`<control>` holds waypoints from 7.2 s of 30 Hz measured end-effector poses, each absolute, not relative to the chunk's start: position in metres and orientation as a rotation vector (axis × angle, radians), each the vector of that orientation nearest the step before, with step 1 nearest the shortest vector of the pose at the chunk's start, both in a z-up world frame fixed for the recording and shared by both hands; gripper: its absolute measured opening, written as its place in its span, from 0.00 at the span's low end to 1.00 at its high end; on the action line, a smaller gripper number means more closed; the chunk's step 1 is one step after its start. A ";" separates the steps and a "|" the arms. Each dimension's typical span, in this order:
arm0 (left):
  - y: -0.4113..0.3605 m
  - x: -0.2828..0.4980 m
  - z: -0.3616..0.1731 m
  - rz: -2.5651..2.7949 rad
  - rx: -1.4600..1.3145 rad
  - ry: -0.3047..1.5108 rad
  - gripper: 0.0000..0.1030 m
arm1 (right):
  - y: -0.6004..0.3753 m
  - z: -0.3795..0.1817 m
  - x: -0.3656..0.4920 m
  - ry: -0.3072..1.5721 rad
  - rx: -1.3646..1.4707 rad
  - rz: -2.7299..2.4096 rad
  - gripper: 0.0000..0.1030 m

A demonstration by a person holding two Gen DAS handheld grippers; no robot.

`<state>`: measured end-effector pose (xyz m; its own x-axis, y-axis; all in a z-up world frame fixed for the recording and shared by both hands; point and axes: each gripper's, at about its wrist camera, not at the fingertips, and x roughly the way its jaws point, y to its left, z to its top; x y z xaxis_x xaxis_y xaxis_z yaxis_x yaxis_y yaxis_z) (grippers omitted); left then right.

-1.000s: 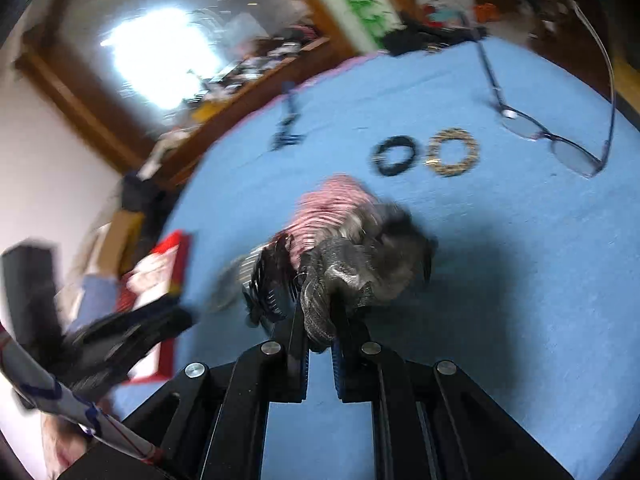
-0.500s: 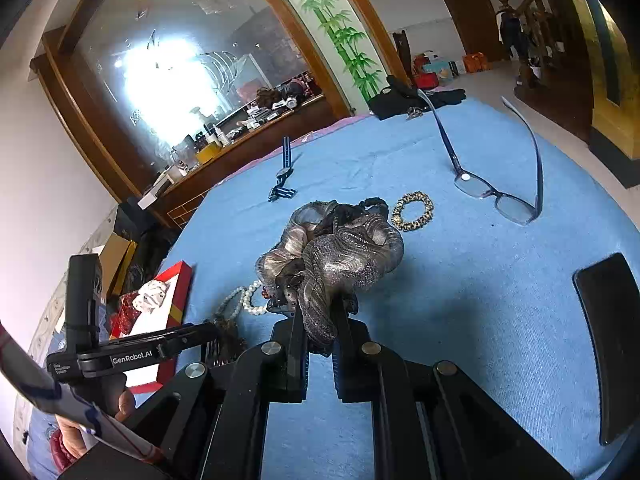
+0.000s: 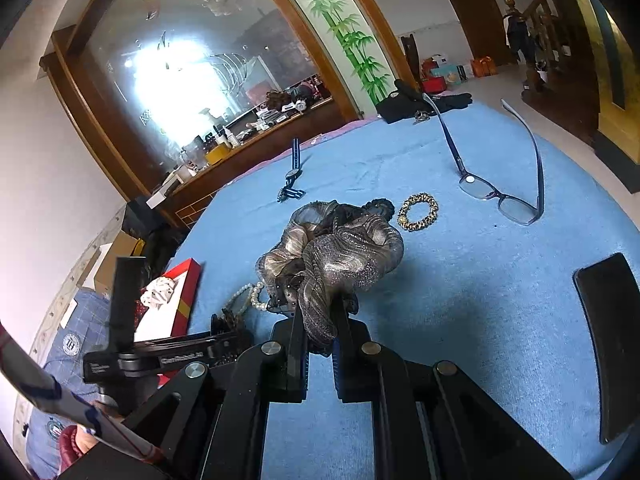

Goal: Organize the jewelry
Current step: 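Grasp the black claw clip with the left gripper while the right holds the grey scrunchie, then carry the black claw clip and grey scrunchie over the tray, then open both grippers to release the clip and scrunchie into the tray, then move both grippers back over the remaining accessories, then grasp the gold leopard-print scrunchie with the right gripper while the left grasps the pink plaid scrunchie, then lift both held scrunchies off the table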

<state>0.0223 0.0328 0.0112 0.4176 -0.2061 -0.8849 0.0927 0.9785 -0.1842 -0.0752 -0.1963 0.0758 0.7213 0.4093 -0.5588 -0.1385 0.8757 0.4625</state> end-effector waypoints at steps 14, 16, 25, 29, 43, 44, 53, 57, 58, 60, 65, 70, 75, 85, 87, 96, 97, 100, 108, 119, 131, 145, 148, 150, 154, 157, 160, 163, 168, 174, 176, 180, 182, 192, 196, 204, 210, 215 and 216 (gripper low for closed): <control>0.043 0.002 0.025 -0.228 -0.085 1.030 0.31 | -0.173 0.071 -0.075 0.731 0.380 0.328 0.10; 0.045 0.000 0.030 -0.232 -0.090 1.017 0.31 | -0.169 0.071 -0.074 0.733 0.370 0.332 0.10; 0.060 -0.015 0.050 -0.228 -0.096 0.945 0.31 | -0.154 0.071 -0.073 0.741 0.343 0.344 0.10; 0.069 -0.020 0.055 -0.222 -0.106 0.933 0.31 | -0.149 0.072 -0.072 0.743 0.331 0.350 0.10; 0.102 -0.027 0.057 -0.188 -0.154 0.908 0.31 | -0.113 0.076 -0.066 0.767 0.273 0.398 0.10; 0.105 -0.028 0.058 -0.183 -0.158 0.906 0.31 | -0.109 0.076 -0.066 0.768 0.265 0.402 0.10; 0.154 -0.038 0.063 -0.114 -0.221 0.877 0.31 | -0.055 0.086 -0.057 0.779 0.193 0.491 0.10; 0.182 -0.044 0.065 -0.075 -0.255 0.861 0.31 | -0.024 0.091 -0.050 0.789 0.160 0.529 0.10; 0.191 -0.046 0.064 -0.063 -0.266 0.857 0.31 | -0.015 0.093 -0.048 0.793 0.152 0.545 0.10; 0.205 -0.049 0.064 -0.043 -0.285 0.852 0.31 | -0.001 0.095 -0.046 0.793 0.138 0.562 0.10; 0.243 -0.054 0.064 0.014 -0.327 0.841 0.31 | 0.036 0.098 -0.038 0.804 0.101 0.599 0.10; 0.272 -0.056 0.064 0.062 -0.342 0.836 0.31 | 0.065 0.098 -0.026 0.820 0.081 0.629 0.10; 0.293 -0.051 0.057 0.097 -0.339 0.857 0.31 | 0.090 0.093 -0.007 0.844 0.076 0.629 0.10; 0.320 -0.030 0.048 0.140 -0.344 0.890 0.31 | 0.137 0.081 0.040 0.881 0.070 0.611 0.10; 0.327 -0.025 0.045 0.149 -0.358 0.899 0.31 | 0.147 0.075 0.049 0.900 0.069 0.607 0.10; 0.346 -0.016 0.028 0.170 -0.404 0.941 0.31 | 0.180 0.045 0.071 0.958 0.043 0.578 0.11; 0.347 -0.015 0.027 0.171 -0.405 0.939 0.31 | 0.182 0.041 0.072 0.967 0.040 0.573 0.11; 0.346 -0.013 0.028 0.176 -0.402 0.935 0.31 | 0.182 0.033 0.075 0.987 0.040 0.555 0.13; 0.340 -0.011 0.031 0.162 -0.399 0.917 0.39 | 0.168 0.038 0.077 0.988 0.087 0.560 0.37; 0.324 -0.021 0.058 0.169 -0.378 0.858 0.43 | 0.130 0.061 0.053 0.938 0.162 0.583 0.44; 0.254 -0.021 0.084 0.080 -0.288 0.830 0.43 | 0.043 0.072 0.031 0.899 0.287 0.535 0.44; 0.102 0.003 0.083 -0.162 -0.106 0.877 0.43 | -0.120 0.057 0.015 0.868 0.448 0.262 0.43; 0.076 0.005 0.083 -0.199 -0.069 0.884 0.43 | -0.149 0.055 0.015 0.855 0.467 0.203 0.43; 0.063 0.006 0.083 -0.213 -0.048 0.889 0.44 | -0.168 0.054 0.017 0.850 0.477 0.155 0.43; 0.044 0.005 0.081 -0.236 -0.017 0.896 0.44 | -0.194 0.053 0.025 0.845 0.482 0.081 0.43; 0.033 0.007 0.078 -0.250 -0.004 0.906 0.45 | -0.211 0.049 0.032 0.853 0.491 0.037 0.43; 0.028 0.008 0.075 -0.257 0.003 0.914 0.45 | -0.223 0.045 0.042 0.870 0.476 -0.015 0.43; 0.028 0.013 0.072 -0.252 0.001 0.922 0.45 | -0.228 0.040 0.053 0.894 0.442 -0.056 0.43; 0.041 0.021 0.070 -0.229 -0.020 0.931 0.45 | -0.239 0.030 0.072 0.940 0.433 -0.104 0.35; 0.052 0.037 0.063 -0.225 -0.056 0.960 0.46 | -0.245 0.024 0.092 0.972 0.441 -0.126 0.35; 0.050 0.042 0.062 -0.231 -0.056 0.965 0.46 | -0.243 0.021 0.099 0.981 0.447 -0.116 0.35; 0.043 0.051 0.058 -0.246 -0.057 0.982 0.46 | -0.239 0.014 0.115 1.011 0.429 -0.116 0.35; 0.040 0.054 0.056 -0.253 -0.058 0.985 0.46 | -0.237 0.011 0.121 1.017 0.412 -0.126 0.34; 0.022 0.080 0.046 -0.296 -0.075 1.033 0.50 | -0.221 0.011 0.124 0.981 0.244 -0.132 0.05; 0.005 0.098 0.042 -0.324 -0.088 1.059 0.53 | -0.219 0.039 0.101 0.853 0.257 -0.068 0.05; -0.044 0.137 0.029 -0.391 -0.010 1.094 0.53 | -0.222 0.054 0.085 0.786 0.314 0.000 0.05; -0.078 0.143 0.016 -0.438 0.112 1.099 0.53 | -0.229 0.060 0.081 0.761 0.333 -0.023 0.05; -0.093 0.141 0.003 -0.423 0.160 1.112 0.21 | -0.229 0.063 0.080 0.748 0.333 -0.029 0.05; -0.091 0.140 0.003 -0.414 0.144 1.101 0.17 | -0.228 0.064 0.079 0.745 0.330 -0.030 0.05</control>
